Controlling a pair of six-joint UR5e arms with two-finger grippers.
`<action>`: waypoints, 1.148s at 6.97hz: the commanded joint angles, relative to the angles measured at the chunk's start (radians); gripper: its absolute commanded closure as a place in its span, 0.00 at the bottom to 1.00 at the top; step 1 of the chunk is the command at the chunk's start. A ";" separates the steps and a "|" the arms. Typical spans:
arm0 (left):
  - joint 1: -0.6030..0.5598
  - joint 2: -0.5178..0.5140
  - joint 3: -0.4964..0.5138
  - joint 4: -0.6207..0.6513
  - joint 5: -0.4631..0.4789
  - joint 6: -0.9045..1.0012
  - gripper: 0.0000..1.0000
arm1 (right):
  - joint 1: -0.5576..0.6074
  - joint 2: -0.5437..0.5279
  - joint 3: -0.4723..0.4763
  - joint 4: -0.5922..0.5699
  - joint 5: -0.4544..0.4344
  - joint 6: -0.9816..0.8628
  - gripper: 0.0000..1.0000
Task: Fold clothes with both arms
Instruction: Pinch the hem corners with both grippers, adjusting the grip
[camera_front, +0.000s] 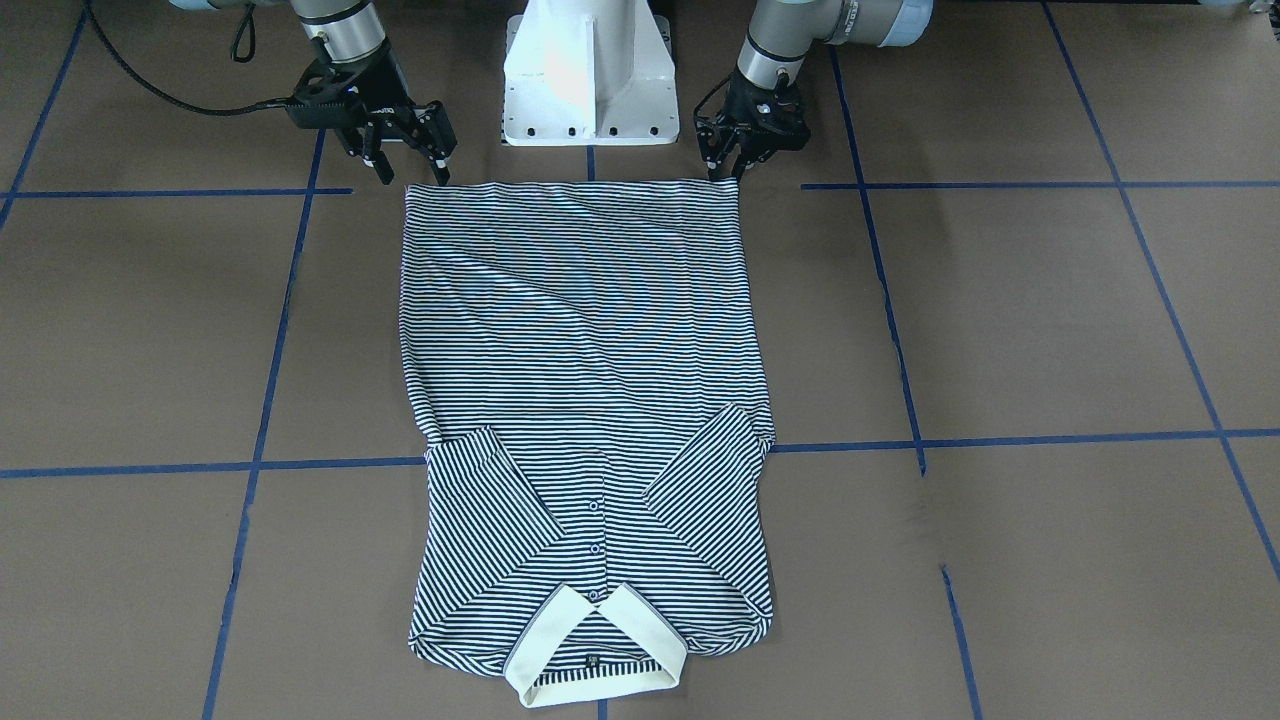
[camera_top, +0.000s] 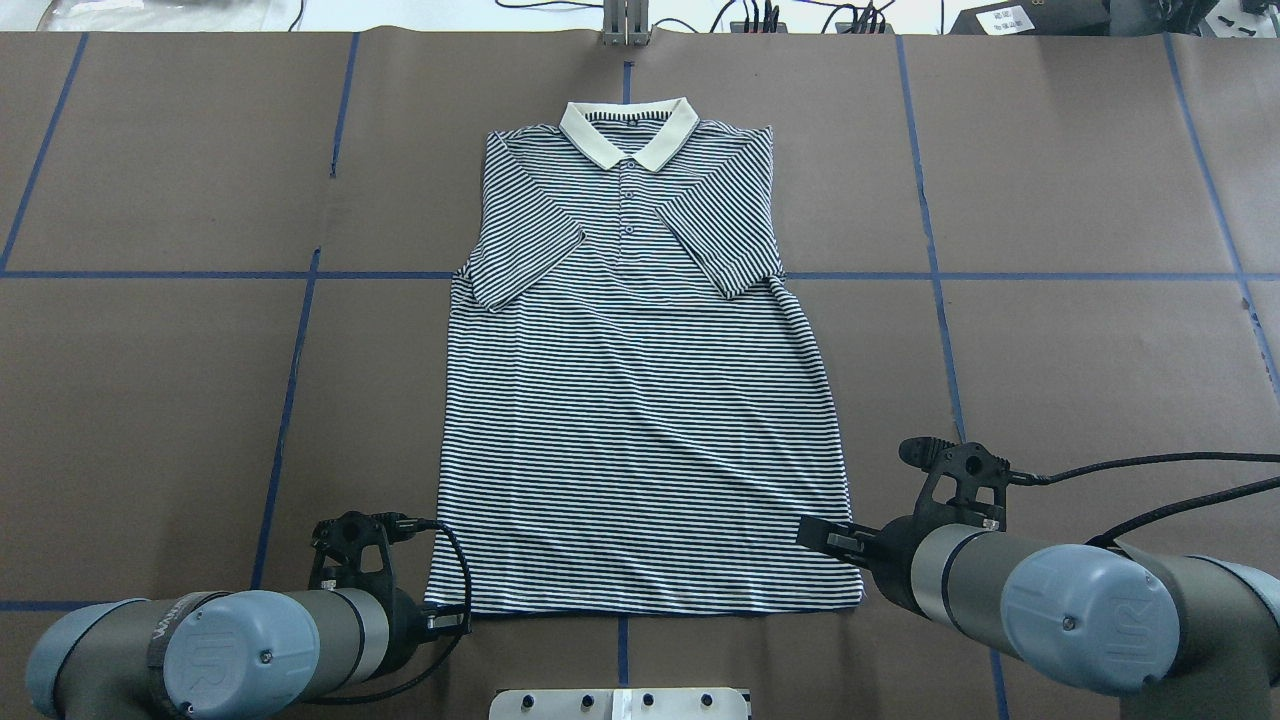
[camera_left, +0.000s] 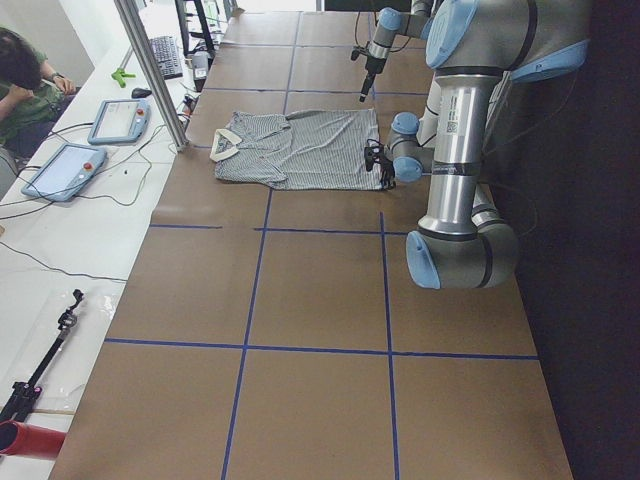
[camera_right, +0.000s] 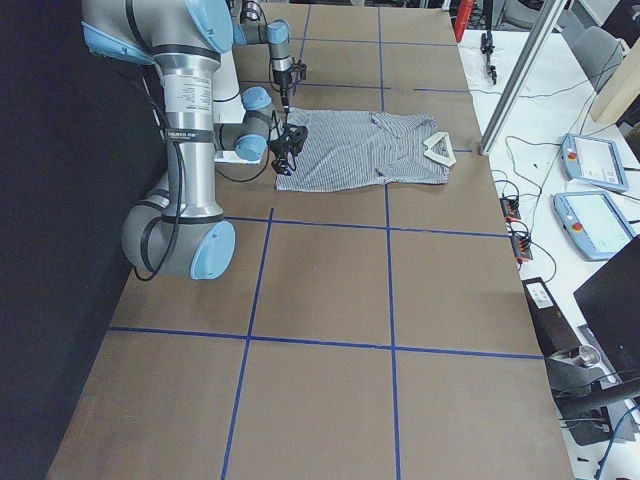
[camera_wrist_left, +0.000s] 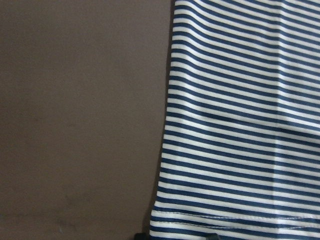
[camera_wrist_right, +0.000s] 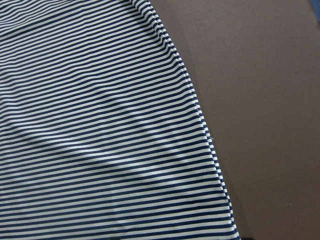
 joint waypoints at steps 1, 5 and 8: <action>-0.013 -0.001 -0.004 0.000 -0.001 0.006 0.56 | 0.000 0.001 0.001 0.000 0.000 0.000 0.15; -0.027 0.001 0.005 0.002 -0.001 0.016 0.56 | 0.000 0.001 0.001 0.000 0.000 0.000 0.15; -0.025 0.001 0.005 0.002 -0.001 0.011 0.63 | 0.000 0.001 0.001 0.000 0.000 0.000 0.15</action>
